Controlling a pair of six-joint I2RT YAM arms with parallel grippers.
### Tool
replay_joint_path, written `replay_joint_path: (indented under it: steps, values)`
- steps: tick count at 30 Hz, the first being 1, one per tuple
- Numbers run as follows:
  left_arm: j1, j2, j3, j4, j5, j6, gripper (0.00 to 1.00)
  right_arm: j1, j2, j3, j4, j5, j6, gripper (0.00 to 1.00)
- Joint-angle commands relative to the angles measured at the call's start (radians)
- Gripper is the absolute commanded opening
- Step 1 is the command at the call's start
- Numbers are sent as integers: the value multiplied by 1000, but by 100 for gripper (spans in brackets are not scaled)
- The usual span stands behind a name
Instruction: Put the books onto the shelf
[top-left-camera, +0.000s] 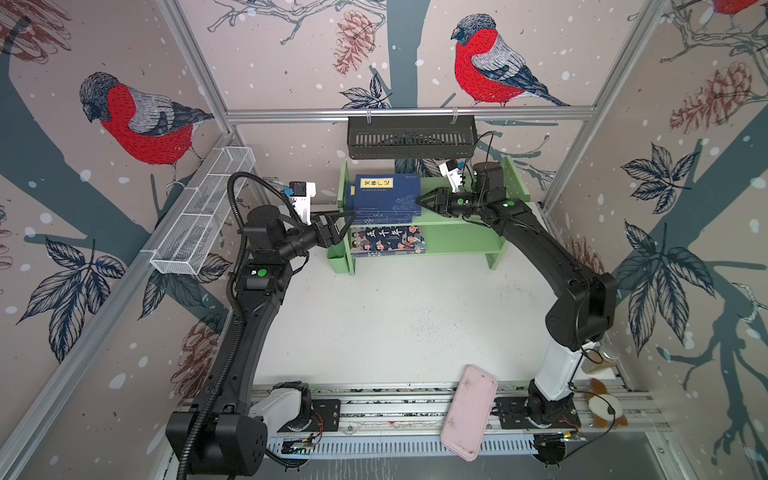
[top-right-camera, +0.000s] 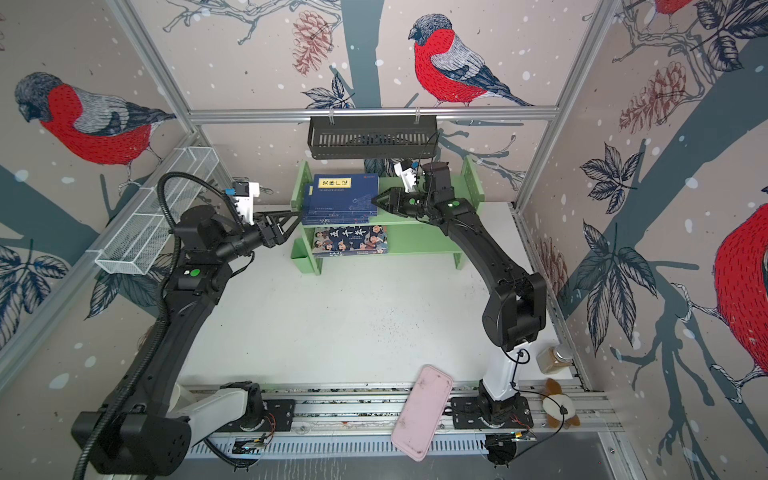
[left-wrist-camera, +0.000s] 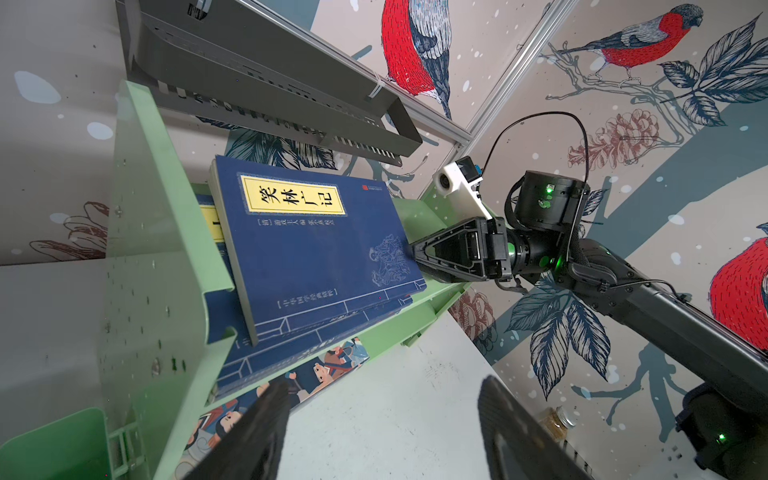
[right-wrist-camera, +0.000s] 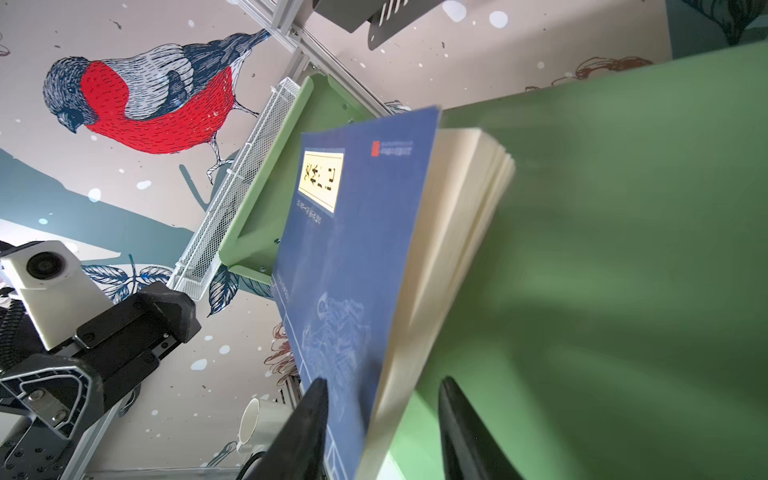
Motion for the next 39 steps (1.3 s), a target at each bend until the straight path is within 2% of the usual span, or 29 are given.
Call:
replay_joint_path:
  steps: [1,14,39]
  values:
    - [2,-1,-6,51,13,-15,73,4,16,22,20,-26,-5,40]
    - [3,-8,-16,52,9,-13,73,11,26,56,-23,-6,-40,3]
    - [2,-23,-25,47,-5,8,73,36,44,99,-52,-13,-53,1]
